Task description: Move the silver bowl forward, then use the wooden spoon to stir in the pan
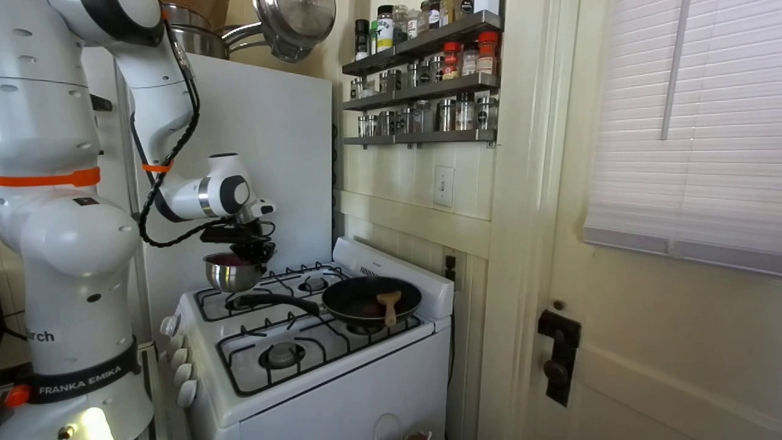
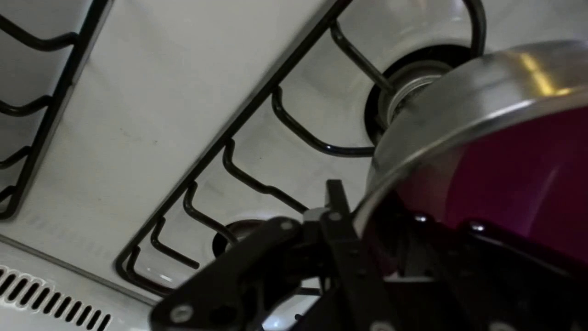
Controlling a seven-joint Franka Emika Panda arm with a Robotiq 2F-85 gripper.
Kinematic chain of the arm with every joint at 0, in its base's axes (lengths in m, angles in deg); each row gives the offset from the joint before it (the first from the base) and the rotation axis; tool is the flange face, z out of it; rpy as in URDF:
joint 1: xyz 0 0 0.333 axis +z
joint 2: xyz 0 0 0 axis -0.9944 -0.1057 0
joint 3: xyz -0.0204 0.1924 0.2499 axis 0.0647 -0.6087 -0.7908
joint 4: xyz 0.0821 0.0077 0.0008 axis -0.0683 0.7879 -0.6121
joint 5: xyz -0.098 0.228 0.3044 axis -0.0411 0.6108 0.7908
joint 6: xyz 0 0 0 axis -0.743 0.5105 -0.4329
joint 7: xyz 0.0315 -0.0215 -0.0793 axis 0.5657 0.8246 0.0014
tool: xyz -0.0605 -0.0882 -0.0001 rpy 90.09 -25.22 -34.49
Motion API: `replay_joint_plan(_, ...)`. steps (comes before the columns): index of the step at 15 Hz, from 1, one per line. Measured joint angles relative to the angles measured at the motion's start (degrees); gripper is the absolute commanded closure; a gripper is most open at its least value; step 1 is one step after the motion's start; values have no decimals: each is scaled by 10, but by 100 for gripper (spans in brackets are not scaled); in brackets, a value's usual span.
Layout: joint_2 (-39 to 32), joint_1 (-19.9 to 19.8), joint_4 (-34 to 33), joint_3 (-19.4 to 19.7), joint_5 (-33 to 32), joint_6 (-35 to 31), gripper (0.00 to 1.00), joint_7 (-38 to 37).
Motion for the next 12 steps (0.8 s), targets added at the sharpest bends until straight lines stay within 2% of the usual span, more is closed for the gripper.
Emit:
replay_joint_plan(6, -8, 0, 0, 0, -7, 0, 1, -19)
replay_joint_plan(12, -7, 18, -2, 0, 38, 0, 0, -13)
